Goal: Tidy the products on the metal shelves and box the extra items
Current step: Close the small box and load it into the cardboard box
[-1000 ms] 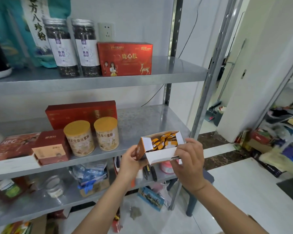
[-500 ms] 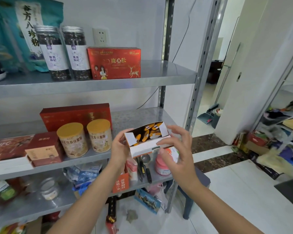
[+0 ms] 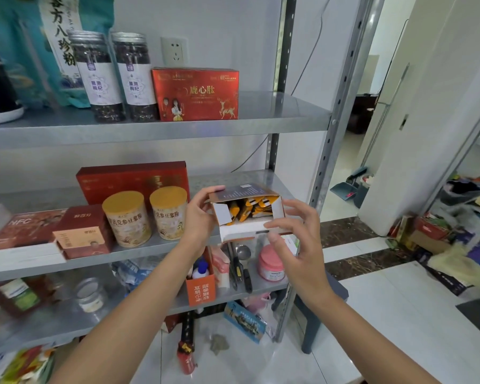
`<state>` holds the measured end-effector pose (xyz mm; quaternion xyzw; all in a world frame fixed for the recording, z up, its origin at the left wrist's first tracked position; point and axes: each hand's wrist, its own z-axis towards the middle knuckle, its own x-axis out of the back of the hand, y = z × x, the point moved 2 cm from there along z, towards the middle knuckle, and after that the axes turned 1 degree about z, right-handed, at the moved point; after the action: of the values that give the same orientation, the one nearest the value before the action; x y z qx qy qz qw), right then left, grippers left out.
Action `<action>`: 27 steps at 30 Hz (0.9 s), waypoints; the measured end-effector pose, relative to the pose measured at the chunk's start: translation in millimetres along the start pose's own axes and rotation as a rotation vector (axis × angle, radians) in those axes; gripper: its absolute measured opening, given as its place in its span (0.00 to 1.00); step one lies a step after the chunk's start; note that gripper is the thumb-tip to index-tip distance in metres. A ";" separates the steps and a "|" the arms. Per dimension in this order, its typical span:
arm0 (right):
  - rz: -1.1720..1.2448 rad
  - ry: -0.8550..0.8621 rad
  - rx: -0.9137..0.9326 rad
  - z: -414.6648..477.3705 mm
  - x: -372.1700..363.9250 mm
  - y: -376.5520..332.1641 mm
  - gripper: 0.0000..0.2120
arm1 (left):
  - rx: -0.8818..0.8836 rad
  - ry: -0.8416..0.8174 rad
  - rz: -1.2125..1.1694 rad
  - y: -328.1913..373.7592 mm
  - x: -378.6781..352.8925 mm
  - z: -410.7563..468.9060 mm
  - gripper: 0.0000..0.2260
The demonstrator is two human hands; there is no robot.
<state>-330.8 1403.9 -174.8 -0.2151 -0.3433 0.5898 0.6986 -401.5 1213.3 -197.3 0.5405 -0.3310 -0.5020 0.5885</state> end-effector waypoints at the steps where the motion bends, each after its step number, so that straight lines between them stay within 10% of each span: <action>1: 0.004 0.010 -0.013 3.0 0.0 0.7 0.05 | -0.030 -0.005 0.032 1.5 -0.7 0.0 0.18; 10: 0.368 0.157 -0.506 23.0 0.8 12.4 0.07 | -0.192 0.049 0.203 4.9 -3.7 0.9 0.20; 15: 0.671 -0.132 -0.919 44.6 13.9 20.1 0.21 | -0.268 0.050 0.343 6.1 2.7 7.4 0.23; 21: 0.634 -0.339 -0.758 51.1 26.5 30.7 0.25 | -0.231 0.039 0.337 11.8 9.6 10.4 0.21; 27: 0.419 -0.052 -0.656 43.4 9.3 31.7 0.23 | -0.327 0.036 0.410 18.8 8.8 6.3 0.23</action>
<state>-383.4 1415.1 -165.9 -0.4776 -0.4799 0.5836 0.4483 -400.5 1201.4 -179.2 0.3689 -0.3376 -0.4093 0.7632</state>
